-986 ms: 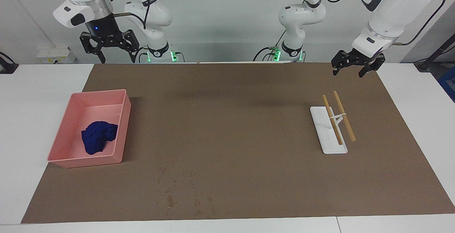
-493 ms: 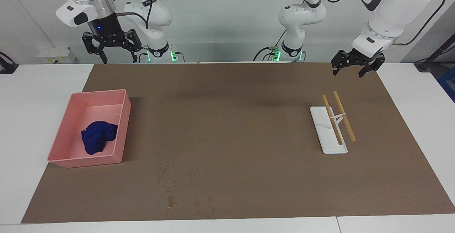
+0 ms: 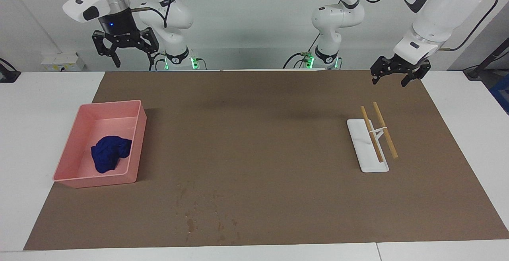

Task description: Wipe water with towel using both arms

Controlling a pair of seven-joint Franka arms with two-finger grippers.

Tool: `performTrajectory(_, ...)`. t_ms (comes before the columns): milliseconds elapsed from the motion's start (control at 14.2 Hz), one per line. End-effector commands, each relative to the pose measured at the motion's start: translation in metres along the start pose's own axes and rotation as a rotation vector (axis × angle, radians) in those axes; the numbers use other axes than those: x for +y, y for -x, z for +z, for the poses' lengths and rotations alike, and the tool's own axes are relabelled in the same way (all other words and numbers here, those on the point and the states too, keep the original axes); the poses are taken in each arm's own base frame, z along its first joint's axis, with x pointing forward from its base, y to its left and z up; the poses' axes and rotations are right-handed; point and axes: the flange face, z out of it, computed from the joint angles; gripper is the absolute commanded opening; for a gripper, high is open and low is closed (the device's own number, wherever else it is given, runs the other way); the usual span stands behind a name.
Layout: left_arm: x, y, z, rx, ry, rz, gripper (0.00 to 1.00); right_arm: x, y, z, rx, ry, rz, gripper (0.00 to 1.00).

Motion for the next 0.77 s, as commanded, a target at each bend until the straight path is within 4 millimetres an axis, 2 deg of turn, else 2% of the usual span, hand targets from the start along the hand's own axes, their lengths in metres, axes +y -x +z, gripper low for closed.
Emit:
performTrajectory(0, 0.0, 0.0086, -0.0012, -0.001, -0.001, 0.006, 1.0, -0.0043, 0.0051, -0.0013, -0.01, -0.019, 0.035, 1.0)
performTrajectory(141, 0.0, 0.0086, -0.0012, -0.001, -0.001, 0.006, 1.0, -0.007, 0.0048, 0.0005, -0.007, -0.028, 0.043, 1.0)
performTrajectory(704, 0.0, 0.0086, -0.0012, -0.001, -0.001, 0.006, 1.0, 0.0025, -0.0021, 0.0078, -0.03, 0.021, 0.044, 1.0)
